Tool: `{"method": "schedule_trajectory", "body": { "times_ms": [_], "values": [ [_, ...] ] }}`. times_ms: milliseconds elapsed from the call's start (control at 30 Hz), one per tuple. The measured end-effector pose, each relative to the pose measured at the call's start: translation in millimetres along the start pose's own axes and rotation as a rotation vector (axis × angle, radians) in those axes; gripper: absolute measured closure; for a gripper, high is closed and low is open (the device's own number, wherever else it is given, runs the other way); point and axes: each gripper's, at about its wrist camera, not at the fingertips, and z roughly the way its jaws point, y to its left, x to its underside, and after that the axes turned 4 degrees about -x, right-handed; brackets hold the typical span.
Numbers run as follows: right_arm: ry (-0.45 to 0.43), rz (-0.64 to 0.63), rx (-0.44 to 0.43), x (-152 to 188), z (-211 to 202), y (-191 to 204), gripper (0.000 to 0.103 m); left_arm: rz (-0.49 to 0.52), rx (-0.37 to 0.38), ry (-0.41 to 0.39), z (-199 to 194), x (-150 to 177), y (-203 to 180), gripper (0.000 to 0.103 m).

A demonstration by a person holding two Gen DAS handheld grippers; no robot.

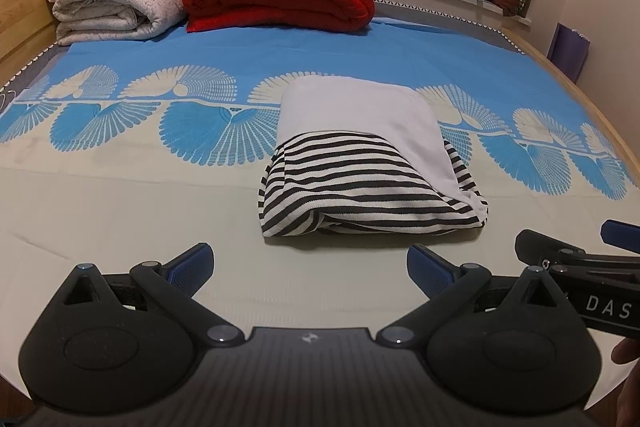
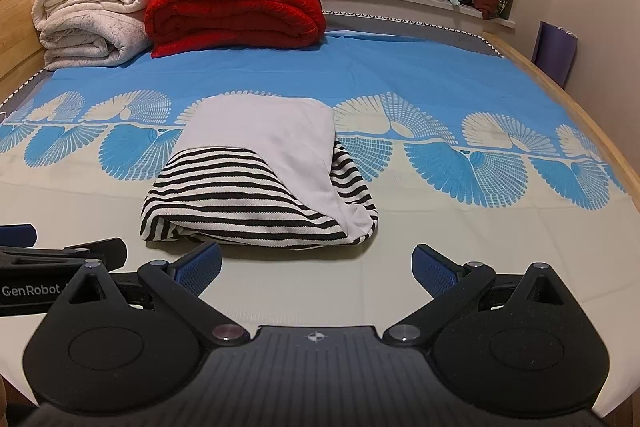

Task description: Fold small clothes

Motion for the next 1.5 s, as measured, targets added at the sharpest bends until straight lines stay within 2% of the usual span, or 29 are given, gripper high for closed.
{"method": "schedule_trajectory", "body": {
  "times_ms": [1500],
  "values": [
    [0.005,0.018,0.006,-0.9,1.3,3.9,0.002,-0.004,-0.003,-0.001,-0.5,-0.7,-2.4,0.000]
  ]
}}
